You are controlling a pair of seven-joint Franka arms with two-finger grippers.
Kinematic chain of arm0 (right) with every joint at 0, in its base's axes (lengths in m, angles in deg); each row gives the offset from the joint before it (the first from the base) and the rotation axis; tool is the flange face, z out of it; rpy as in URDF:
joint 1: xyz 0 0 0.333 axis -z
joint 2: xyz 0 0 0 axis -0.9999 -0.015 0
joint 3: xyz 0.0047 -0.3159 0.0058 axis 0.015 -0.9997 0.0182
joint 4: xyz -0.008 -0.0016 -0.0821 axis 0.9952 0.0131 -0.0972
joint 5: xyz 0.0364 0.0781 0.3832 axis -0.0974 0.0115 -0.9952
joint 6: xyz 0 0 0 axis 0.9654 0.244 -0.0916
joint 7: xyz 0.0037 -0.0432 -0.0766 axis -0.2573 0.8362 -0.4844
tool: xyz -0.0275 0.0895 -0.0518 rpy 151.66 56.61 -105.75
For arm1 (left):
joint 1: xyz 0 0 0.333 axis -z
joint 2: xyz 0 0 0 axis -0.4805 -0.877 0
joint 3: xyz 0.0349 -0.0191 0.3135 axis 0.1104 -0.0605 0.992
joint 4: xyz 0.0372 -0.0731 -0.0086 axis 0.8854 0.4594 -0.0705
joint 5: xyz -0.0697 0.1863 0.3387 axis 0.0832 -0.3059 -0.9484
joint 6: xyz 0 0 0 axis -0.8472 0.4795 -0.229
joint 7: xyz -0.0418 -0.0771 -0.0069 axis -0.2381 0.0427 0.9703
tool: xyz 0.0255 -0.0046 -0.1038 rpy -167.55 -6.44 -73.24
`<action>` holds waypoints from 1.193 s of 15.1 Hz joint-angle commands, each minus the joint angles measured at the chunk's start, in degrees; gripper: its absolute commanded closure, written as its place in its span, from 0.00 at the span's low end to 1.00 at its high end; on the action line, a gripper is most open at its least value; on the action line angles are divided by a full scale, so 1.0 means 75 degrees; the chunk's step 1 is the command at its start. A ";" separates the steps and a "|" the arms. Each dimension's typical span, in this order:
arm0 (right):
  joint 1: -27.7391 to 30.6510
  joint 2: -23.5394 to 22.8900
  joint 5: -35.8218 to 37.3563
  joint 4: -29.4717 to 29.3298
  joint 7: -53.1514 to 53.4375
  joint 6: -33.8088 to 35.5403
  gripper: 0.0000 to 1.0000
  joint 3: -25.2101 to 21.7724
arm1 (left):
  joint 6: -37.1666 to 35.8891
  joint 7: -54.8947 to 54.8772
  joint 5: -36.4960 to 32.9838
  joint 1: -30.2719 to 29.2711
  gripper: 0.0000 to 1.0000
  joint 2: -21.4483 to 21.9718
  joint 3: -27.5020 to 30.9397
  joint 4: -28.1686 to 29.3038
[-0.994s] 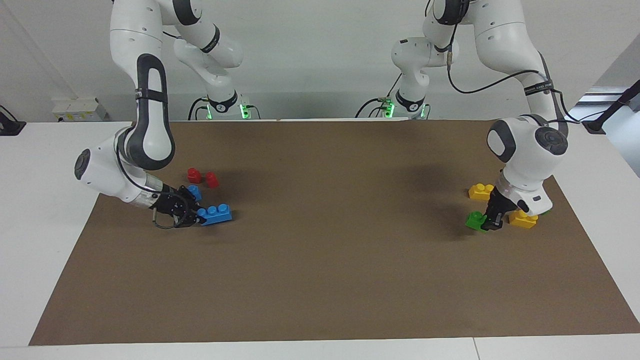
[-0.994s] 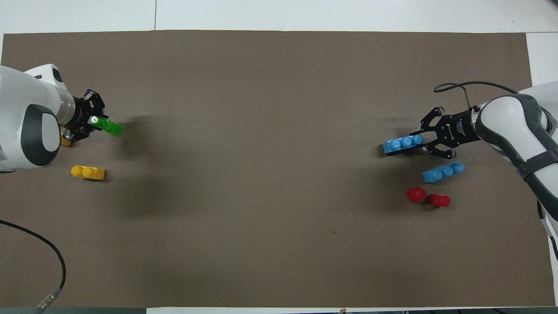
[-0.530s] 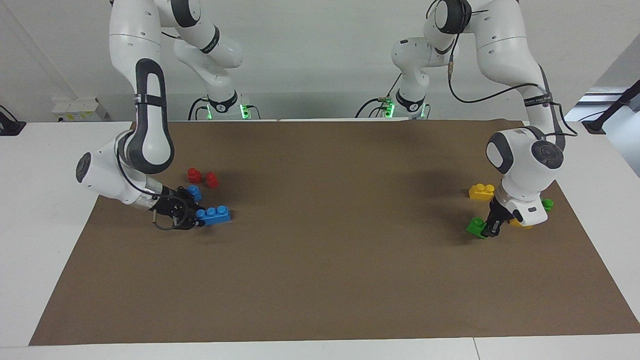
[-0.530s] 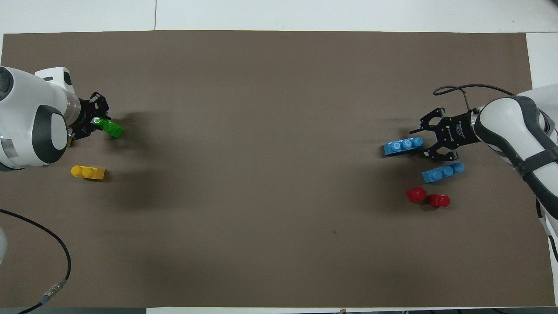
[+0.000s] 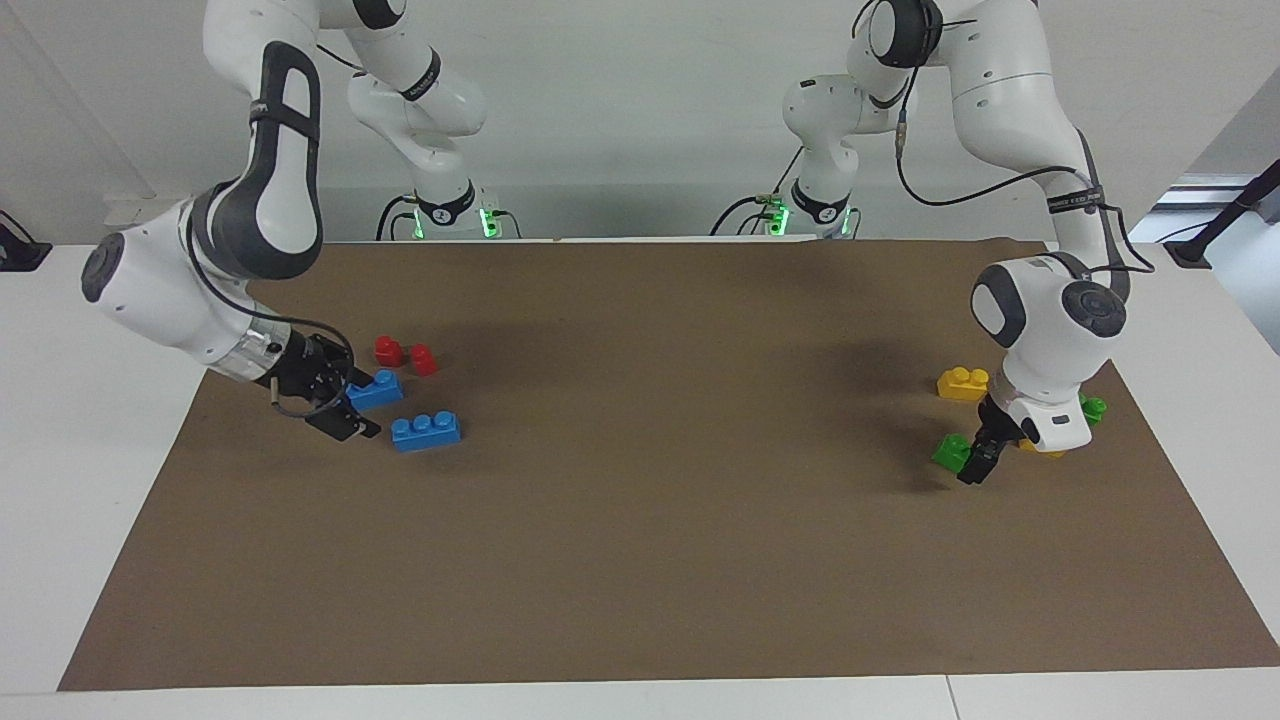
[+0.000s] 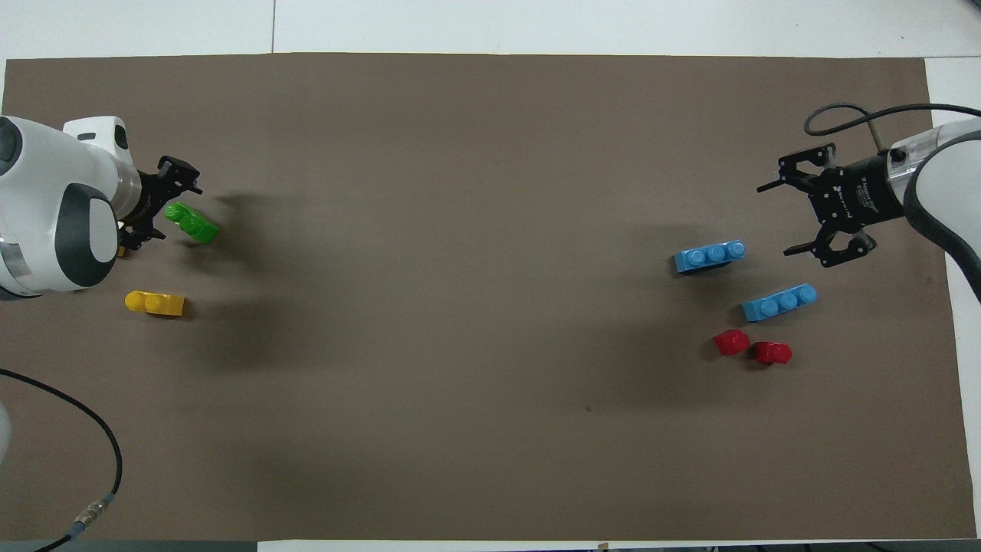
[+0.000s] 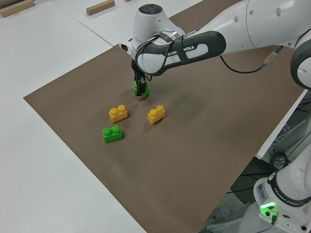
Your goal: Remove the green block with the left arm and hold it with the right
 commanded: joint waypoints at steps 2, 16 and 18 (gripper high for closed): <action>-0.0226 0.0632 0.0945 -0.0581 -0.1358 0.1154 0.00 0.0106 | -0.0592 -0.0500 -0.0102 0.0008 0.00 0.0735 -0.0038 -0.0220; -0.1211 0.1525 0.3105 -0.1285 -0.5582 0.1859 0.00 0.0200 | -0.5268 -0.5563 -0.0055 0.0078 0.00 0.3045 -0.0483 -0.1568; -0.1083 0.1513 0.3069 -0.1285 -0.5594 0.1906 0.00 0.0189 | -0.5329 -0.5694 -0.0043 0.0078 0.00 0.3174 -0.0530 -0.1604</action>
